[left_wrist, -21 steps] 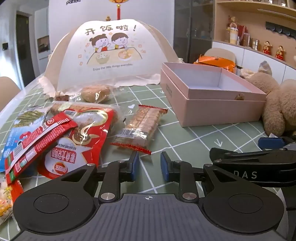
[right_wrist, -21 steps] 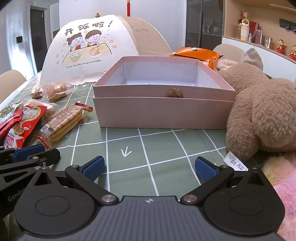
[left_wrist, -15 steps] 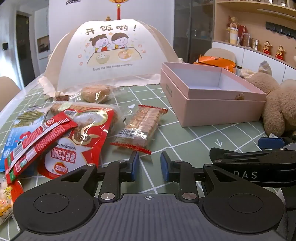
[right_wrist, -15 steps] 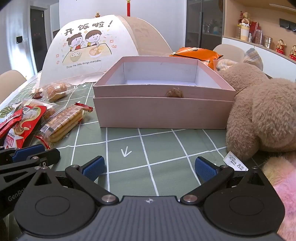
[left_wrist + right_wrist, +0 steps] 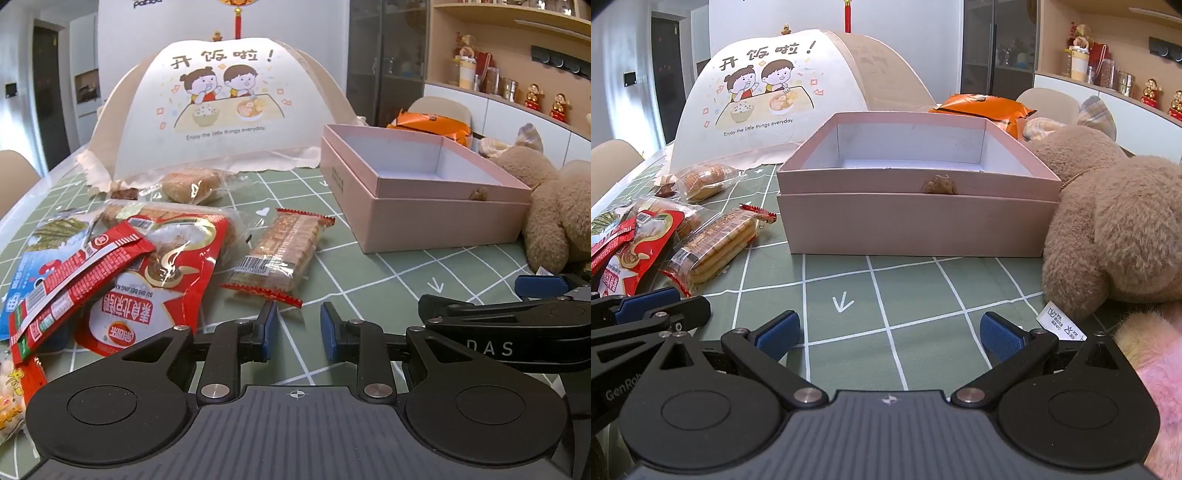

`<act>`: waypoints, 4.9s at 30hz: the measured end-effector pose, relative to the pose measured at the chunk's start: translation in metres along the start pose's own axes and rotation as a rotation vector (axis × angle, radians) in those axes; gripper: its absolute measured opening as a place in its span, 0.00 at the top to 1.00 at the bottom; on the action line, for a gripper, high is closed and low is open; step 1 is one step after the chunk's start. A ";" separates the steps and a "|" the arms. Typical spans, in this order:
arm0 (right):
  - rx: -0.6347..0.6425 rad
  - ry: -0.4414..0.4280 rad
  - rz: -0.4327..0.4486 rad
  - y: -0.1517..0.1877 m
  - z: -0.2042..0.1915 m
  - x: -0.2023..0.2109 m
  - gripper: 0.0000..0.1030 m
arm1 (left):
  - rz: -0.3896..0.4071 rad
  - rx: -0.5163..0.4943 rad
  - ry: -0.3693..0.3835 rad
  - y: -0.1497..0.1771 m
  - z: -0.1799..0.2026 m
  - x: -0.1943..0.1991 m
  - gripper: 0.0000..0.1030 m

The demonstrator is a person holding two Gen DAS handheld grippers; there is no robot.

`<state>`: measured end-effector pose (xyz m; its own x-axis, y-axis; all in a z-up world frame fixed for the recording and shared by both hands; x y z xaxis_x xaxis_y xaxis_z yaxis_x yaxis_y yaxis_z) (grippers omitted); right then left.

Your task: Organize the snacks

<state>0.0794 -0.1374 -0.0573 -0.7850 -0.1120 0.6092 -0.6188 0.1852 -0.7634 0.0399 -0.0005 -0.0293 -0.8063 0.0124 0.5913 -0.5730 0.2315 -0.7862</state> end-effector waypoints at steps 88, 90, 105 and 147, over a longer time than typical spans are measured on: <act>0.166 -0.042 -0.435 -0.009 -0.015 -0.010 0.05 | -0.065 0.254 0.112 0.001 -0.073 0.053 0.70; 0.218 -0.068 -0.507 -0.016 -0.037 -0.004 0.17 | -0.061 0.334 0.090 0.002 -0.108 0.069 0.70; 0.474 -0.400 -0.312 -0.083 -0.364 -0.088 0.39 | -0.107 0.737 -0.034 0.064 -0.279 0.098 0.71; 0.083 -0.138 -0.295 -0.012 0.021 0.099 0.64 | -0.345 0.006 0.207 0.015 -0.096 0.045 0.77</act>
<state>0.0085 -0.1715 0.0079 -0.5647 -0.2806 0.7761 -0.8155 0.0456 -0.5769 0.0092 0.0973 0.0030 -0.5200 0.1308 0.8441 -0.8065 0.2504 -0.5356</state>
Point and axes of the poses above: each gripper's, at about its wrist camera, not at the fingertips, and x roughly against the way its jaws point, z to its right, y to its underside, the point moved 5 cm from there along -x, roughly the way its jaws point, and after that the axes turned 13 degrees about -x, right-handed, at the moved point
